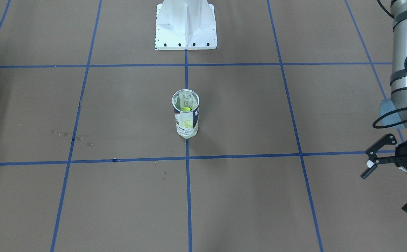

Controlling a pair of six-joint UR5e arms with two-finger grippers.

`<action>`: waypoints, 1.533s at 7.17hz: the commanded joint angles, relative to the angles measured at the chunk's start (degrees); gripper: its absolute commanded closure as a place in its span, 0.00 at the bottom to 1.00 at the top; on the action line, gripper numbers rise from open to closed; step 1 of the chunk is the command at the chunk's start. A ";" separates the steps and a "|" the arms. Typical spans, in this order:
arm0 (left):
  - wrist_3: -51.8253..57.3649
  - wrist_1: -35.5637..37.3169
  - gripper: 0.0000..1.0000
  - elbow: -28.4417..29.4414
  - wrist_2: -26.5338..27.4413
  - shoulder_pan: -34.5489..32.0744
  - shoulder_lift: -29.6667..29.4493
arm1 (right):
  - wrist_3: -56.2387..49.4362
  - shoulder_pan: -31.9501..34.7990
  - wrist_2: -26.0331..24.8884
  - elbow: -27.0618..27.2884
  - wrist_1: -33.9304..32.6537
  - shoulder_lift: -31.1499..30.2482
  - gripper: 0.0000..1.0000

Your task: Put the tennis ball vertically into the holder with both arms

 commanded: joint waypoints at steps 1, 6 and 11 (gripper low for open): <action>1.00 8.94 0.01 -0.81 -0.51 -4.77 -0.23 | 0.00 0.00 0.00 0.00 -0.04 -0.02 0.01; 30.01 44.63 0.01 -4.60 9.24 -9.72 2.64 | 0.09 0.00 0.00 0.00 -0.04 -0.02 0.01; 23.51 69.02 0.01 -4.34 4.10 -13.85 5.71 | -0.09 0.00 -0.09 0.00 -0.04 -0.54 0.01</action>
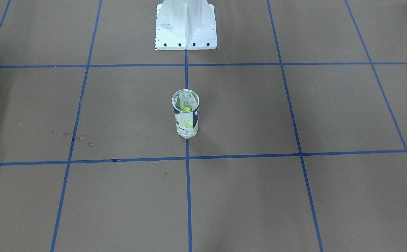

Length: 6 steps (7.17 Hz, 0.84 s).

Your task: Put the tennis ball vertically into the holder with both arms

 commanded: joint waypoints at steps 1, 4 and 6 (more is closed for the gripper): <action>0.70 3.72 0.01 -0.31 -7.36 -0.65 5.86 | -0.06 0.00 0.08 0.07 0.08 -0.45 0.01; 1.59 11.36 0.00 -2.05 -8.46 -0.74 9.76 | -0.06 0.00 0.08 0.07 0.08 -0.54 0.01; 2.11 12.36 0.01 -6.96 -7.85 0.04 10.82 | -0.15 0.00 0.08 0.07 0.08 -0.89 0.01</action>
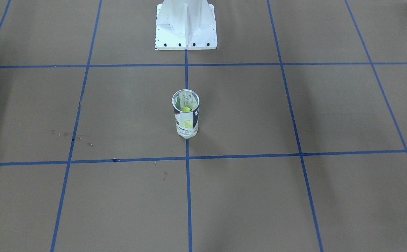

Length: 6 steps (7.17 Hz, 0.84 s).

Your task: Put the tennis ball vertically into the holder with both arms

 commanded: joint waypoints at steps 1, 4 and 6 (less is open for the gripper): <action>0.54 -1.72 0.00 -4.69 0.15 0.91 2.34 | -0.06 0.00 -0.09 0.00 0.00 -0.20 0.01; -0.07 -2.01 0.00 -6.10 4.28 1.88 6.47 | 0.02 0.00 -0.09 -0.09 0.00 -0.29 0.01; -0.16 -1.14 0.00 -6.89 -0.80 1.71 8.77 | 0.03 0.00 0.09 0.00 -0.09 -0.82 0.01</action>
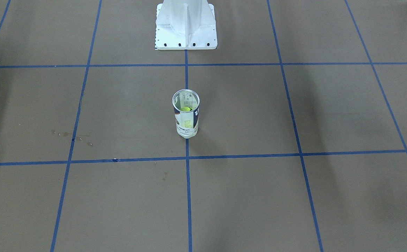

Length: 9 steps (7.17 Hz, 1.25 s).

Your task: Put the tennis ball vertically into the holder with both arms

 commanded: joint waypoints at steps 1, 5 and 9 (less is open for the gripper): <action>-0.11 1.44 0.00 -1.55 -4.94 -0.34 2.74 | 0.01 0.00 0.19 0.02 -0.07 -0.53 0.01; -0.11 7.24 0.00 -14.11 -7.33 -2.00 9.77 | -0.16 1.23 4.23 0.99 -0.69 -1.84 0.01; 0.33 6.72 0.00 -15.27 -6.72 -2.10 10.31 | -0.25 2.46 4.06 6.08 -7.08 -3.00 0.01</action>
